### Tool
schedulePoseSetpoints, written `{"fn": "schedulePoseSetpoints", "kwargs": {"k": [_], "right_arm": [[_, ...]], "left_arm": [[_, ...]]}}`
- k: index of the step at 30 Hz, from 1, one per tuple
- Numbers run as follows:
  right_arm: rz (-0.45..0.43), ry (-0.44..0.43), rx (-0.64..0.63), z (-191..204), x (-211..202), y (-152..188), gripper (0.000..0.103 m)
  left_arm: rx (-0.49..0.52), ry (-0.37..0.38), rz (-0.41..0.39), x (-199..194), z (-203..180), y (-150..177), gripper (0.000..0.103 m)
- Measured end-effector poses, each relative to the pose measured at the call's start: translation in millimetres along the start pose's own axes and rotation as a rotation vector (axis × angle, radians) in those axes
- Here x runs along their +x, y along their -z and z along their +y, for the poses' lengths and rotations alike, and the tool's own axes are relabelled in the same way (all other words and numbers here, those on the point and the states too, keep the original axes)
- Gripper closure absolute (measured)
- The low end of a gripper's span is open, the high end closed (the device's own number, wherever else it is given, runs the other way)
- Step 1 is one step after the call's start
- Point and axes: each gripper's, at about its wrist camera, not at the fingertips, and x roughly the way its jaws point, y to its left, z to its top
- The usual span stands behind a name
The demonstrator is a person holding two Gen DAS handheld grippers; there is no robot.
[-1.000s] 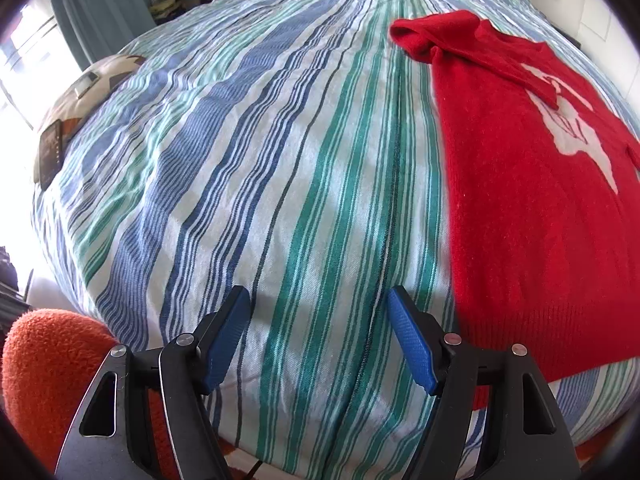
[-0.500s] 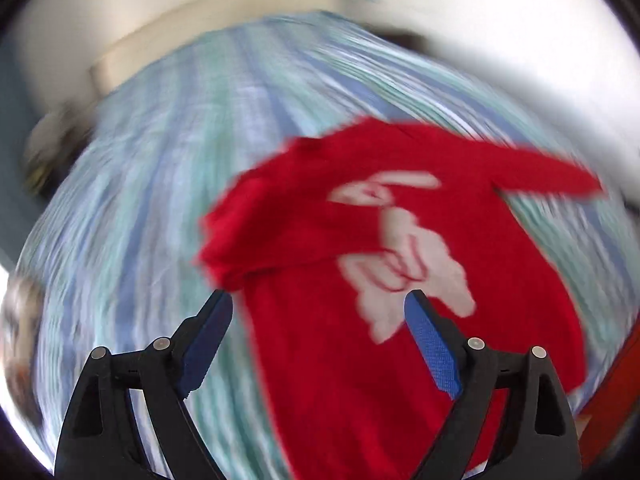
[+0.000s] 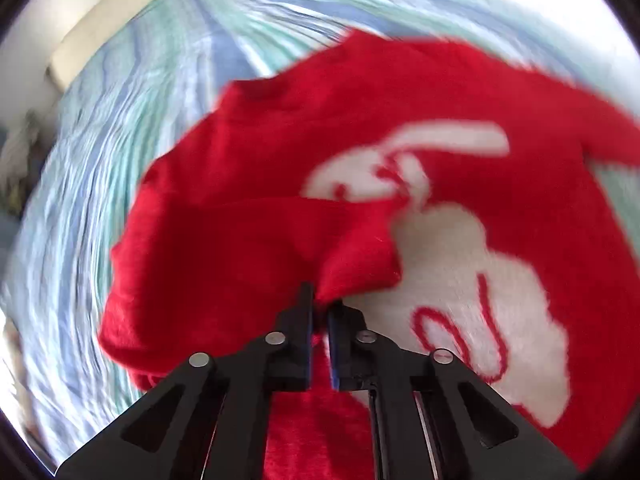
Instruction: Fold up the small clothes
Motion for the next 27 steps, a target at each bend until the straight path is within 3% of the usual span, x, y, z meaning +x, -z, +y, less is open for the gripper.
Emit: {"fn": "schedulePoseSetpoints", "kwargs": {"k": [5, 8, 12, 14, 18, 23, 27], "right_arm": [[0.002, -0.005, 0.006, -3, 2, 1, 0.041], [0.012, -0.013, 0.013, -4, 5, 2, 0.041], [0.025, -0.023, 0.001, -1, 11, 2, 0.041], [0.034, -0.022, -0.013, 3, 13, 4, 0.041], [0.052, -0.014, -0.034, 10, 20, 8, 0.041], [0.071, 0.006, -0.034, 7, 26, 10, 0.041], [0.078, 0.017, -0.021, 4, 29, 10, 0.041]], "left_arm": [[-0.399, -0.038, -0.140, -70, 114, 32, 0.100], [-0.597, -0.222, -0.159, -100, 196, 70, 0.100], [-0.822, -0.491, -0.050, -108, 285, 137, 0.101], [-0.881, -0.543, 0.017, -99, 310, 165, 0.101], [-0.889, -0.553, 0.109, -76, 318, 200, 0.101], [-0.942, -0.523, 0.167, -47, 311, 214, 0.101], [-0.954, -0.507, 0.169, -40, 312, 218, 0.101]]}}
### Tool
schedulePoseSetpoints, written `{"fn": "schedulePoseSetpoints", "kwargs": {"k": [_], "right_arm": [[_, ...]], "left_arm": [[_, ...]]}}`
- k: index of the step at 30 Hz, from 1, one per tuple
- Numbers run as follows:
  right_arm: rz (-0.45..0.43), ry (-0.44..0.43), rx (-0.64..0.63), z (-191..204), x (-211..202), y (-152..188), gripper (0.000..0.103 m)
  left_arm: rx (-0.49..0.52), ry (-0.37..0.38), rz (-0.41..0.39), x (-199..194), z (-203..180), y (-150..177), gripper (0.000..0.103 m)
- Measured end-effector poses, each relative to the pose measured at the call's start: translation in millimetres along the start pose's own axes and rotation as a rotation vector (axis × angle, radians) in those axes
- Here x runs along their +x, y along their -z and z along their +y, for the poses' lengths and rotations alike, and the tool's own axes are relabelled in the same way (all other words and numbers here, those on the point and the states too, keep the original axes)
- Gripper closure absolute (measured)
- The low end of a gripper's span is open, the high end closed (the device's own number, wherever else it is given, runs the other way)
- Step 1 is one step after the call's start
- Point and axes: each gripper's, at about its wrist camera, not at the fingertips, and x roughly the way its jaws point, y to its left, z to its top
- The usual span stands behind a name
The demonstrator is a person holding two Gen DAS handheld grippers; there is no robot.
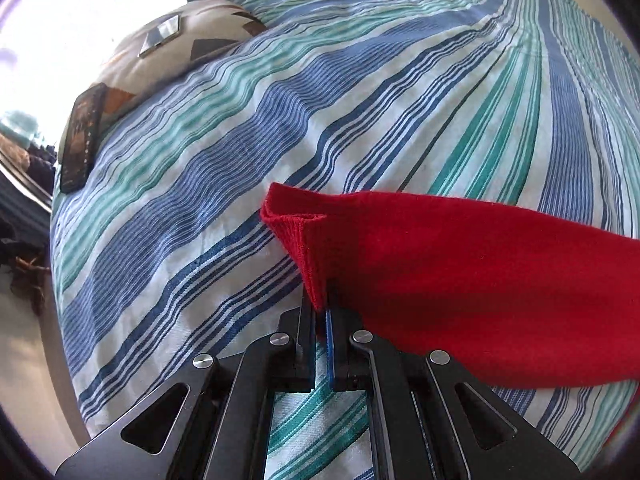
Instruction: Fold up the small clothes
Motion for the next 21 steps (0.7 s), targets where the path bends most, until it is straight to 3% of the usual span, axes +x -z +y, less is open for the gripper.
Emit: {"fn": "schedulePoseSetpoints", "kwargs": {"k": [10, 17, 18, 19, 20, 21], "right_arm": [[0.030, 0.008, -0.005, 2, 9, 2, 0.041], [0.025, 0.035, 0.007, 0, 8, 2, 0.041], [0.019, 0.044, 0.010, -1, 7, 2, 0.041], [0.014, 0.053, 0.012, -1, 5, 1, 0.041], [0.008, 0.068, 0.012, -1, 3, 1, 0.040], [0.004, 0.080, 0.013, -1, 1, 0, 0.033]], "left_arm": [[0.066, -0.015, -0.038, 12, -5, 3, 0.101], [0.029, 0.011, -0.035, 6, 1, 2, 0.095], [0.026, 0.011, -0.036, 1, 3, 3, 0.084], [0.026, 0.003, -0.041, -6, 5, 4, 0.062], [0.032, -0.001, -0.050, -13, 7, 6, 0.049], [0.044, 0.004, -0.072, -24, 9, 10, 0.032]]}}
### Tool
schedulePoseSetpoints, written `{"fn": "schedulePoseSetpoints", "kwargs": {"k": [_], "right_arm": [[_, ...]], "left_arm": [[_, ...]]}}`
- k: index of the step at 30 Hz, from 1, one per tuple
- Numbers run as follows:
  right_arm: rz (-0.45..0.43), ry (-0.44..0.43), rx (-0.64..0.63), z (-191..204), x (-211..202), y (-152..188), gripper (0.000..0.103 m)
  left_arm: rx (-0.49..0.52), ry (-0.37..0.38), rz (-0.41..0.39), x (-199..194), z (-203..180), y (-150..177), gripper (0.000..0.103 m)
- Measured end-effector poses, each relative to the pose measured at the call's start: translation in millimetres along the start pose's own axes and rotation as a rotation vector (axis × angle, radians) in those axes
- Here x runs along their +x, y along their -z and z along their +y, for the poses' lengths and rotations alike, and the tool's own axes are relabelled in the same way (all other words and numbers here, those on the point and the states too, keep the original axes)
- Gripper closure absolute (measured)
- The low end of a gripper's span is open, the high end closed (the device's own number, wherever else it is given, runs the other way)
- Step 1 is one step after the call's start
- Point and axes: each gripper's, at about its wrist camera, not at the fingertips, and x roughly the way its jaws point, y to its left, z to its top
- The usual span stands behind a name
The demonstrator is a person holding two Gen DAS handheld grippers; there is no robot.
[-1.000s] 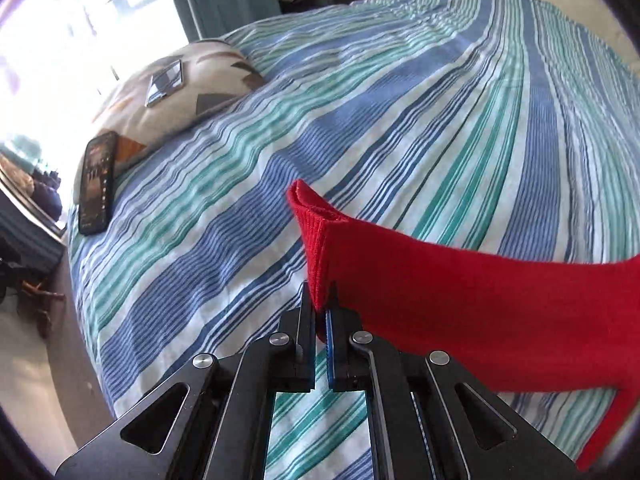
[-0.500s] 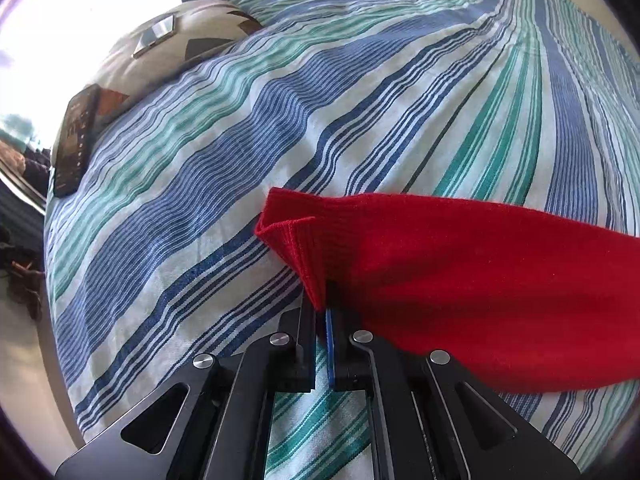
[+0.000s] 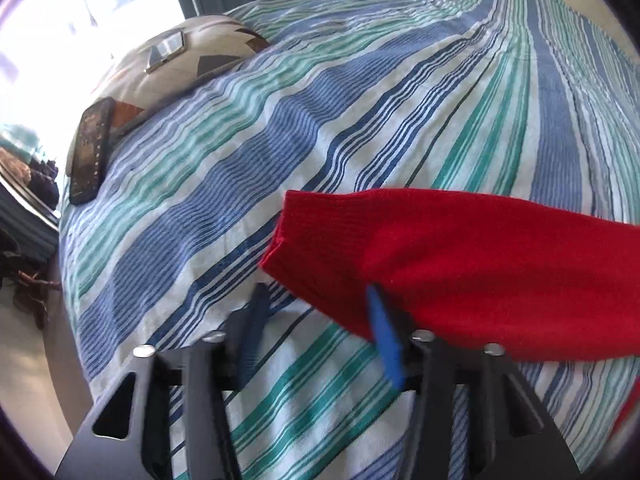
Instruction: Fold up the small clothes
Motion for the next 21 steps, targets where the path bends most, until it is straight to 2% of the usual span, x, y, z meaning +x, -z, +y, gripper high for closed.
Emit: {"fn": "schedulePoseSetpoints", "kwargs": {"k": [1, 3, 6, 12, 18, 21], "right_arm": [[-0.006, 0.012, 0.006, 0, -2, -1, 0.021], [-0.013, 0.031, 0.015, 0, -7, -2, 0.010], [-0.016, 0.074, -0.001, 4, -16, -3, 0.010], [0.009, 0.184, -0.034, 22, -48, -3, 0.010], [0.014, 0.248, -0.101, 52, -85, -4, 0.010], [-0.002, 0.249, -0.111, 67, -105, -6, 0.010]], "left_arm": [[0.025, 0.019, -0.038, -16, 0, 6, 0.028], [0.087, 0.062, -0.081, -45, -6, 22, 0.027], [0.167, 0.132, -0.122, -90, -17, 55, 0.022], [0.306, 0.331, -0.177, -185, -47, 137, 0.015], [0.383, 0.478, -0.149, -244, -76, 188, 0.013], [0.425, 0.503, -0.156, -268, -89, 205, 0.010]]}}
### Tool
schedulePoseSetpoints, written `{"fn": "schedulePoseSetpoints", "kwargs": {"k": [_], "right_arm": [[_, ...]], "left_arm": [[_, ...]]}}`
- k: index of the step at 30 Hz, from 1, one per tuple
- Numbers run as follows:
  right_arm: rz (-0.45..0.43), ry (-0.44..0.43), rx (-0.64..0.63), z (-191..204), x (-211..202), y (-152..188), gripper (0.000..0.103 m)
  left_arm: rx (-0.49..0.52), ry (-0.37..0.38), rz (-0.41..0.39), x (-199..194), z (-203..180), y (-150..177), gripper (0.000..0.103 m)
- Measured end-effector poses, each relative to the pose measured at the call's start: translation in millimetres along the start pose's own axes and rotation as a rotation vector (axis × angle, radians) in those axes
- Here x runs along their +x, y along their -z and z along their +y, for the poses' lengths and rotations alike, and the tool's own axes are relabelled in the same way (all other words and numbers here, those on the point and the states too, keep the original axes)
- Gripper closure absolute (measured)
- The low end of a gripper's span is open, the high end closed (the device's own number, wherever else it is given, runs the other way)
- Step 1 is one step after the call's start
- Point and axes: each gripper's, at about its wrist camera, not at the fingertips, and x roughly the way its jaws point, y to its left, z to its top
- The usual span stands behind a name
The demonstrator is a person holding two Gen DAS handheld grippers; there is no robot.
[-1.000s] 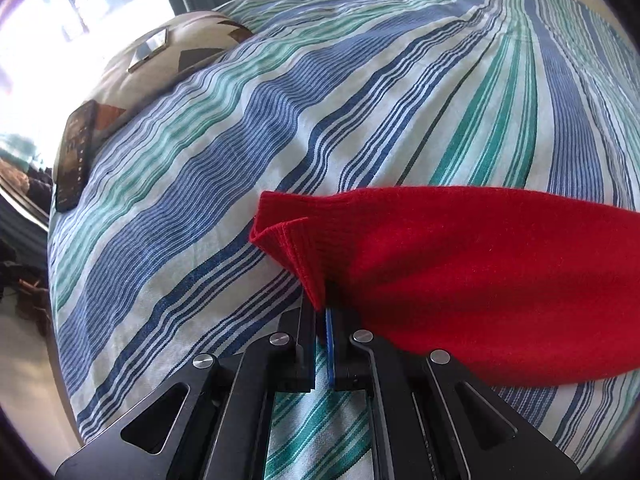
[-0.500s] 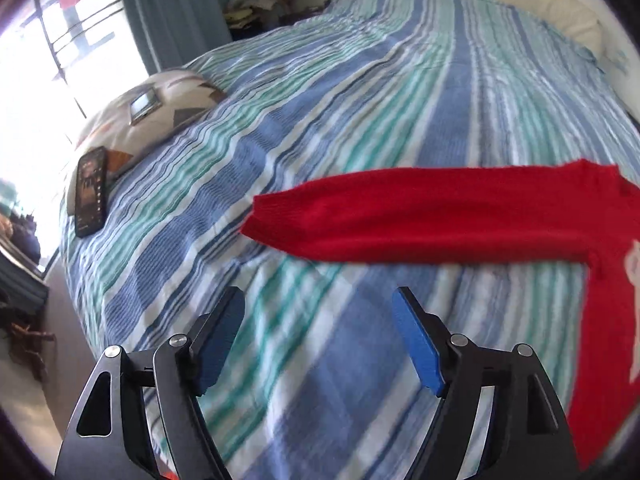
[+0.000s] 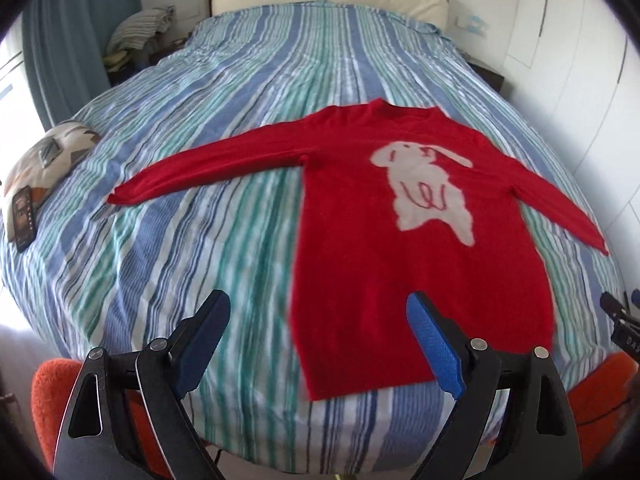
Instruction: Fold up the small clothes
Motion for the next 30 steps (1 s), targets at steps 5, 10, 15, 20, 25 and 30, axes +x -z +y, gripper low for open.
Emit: {"fn": "schedulePoseSetpoints", "kwargs": {"k": [5, 10, 15, 20, 25, 30], "right_arm": [[-0.041, 0.033, -0.051, 15, -29, -7, 0.009], [-0.060, 0.055, -0.070, 20, -46, -12, 0.009], [-0.064, 0.063, -0.087, 24, -52, -12, 0.009], [-0.059, 0.072, -0.091, 27, -52, -11, 0.009], [-0.060, 0.078, -0.094, 27, -54, -9, 0.009], [-0.060, 0.073, -0.095, 27, -56, -7, 0.009]], "left_arm": [[0.076, -0.019, -0.022, -17, -27, 6, 0.009], [0.054, -0.019, -0.005, -24, -28, 10, 0.009], [0.026, -0.015, 0.000, -28, -27, 14, 0.008], [0.026, -0.037, 0.020, -24, -26, 20, 0.008], [0.015, -0.050, 0.028, -24, -22, 25, 0.008], [0.015, -0.068, 0.038, -25, -20, 29, 0.008]]}}
